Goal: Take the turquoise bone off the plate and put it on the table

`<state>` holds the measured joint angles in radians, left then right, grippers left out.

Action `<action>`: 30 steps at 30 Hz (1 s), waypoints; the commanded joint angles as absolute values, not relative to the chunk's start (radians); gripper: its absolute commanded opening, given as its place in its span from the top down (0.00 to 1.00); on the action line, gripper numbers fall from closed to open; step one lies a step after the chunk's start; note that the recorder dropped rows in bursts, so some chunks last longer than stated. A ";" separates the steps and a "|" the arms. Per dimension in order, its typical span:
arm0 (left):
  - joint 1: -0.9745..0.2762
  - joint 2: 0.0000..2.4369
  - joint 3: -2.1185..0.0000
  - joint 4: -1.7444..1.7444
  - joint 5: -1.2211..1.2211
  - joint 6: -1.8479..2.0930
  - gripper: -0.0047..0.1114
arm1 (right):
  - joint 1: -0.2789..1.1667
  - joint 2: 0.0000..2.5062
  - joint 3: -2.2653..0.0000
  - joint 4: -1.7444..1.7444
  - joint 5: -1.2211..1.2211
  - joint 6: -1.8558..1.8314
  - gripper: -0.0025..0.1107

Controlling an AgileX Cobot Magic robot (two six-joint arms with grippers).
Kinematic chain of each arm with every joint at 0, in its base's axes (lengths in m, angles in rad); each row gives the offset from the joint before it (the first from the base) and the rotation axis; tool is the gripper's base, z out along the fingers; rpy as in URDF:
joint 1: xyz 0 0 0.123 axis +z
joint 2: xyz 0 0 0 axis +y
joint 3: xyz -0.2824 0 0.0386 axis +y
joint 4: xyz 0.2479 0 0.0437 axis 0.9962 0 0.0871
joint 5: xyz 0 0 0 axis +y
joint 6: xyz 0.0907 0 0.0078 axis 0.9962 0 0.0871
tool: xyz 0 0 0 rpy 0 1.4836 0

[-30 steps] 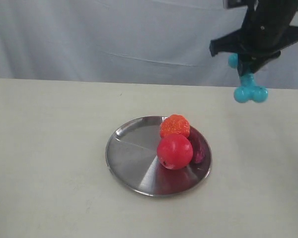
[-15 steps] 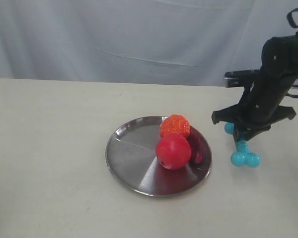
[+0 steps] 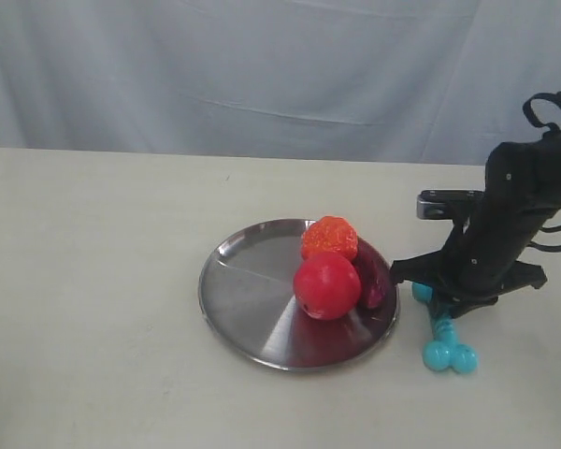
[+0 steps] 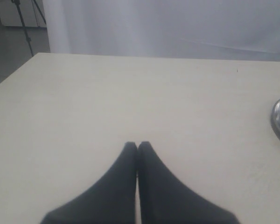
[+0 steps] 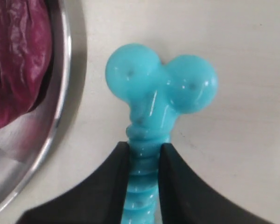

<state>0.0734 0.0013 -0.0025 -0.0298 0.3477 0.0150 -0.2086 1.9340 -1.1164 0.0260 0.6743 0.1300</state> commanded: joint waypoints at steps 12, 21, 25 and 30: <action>0.078 0.000 0.000 -0.032 0.342 0.011 0.96 | -0.206 1.918 -1.033 0.021 0.603 0.142 0.98; 0.078 0.000 0.000 -0.032 0.342 0.011 0.96 | -0.206 1.860 -1.033 0.017 0.596 0.114 0.53; 0.078 0.000 0.000 -0.032 0.342 0.011 0.96 | -0.206 1.775 -1.033 0.017 0.600 0.086 0.29; 0.078 0.000 0.000 -0.032 0.342 0.011 0.96 | -0.206 1.609 -1.033 0.017 0.606 0.066 0.33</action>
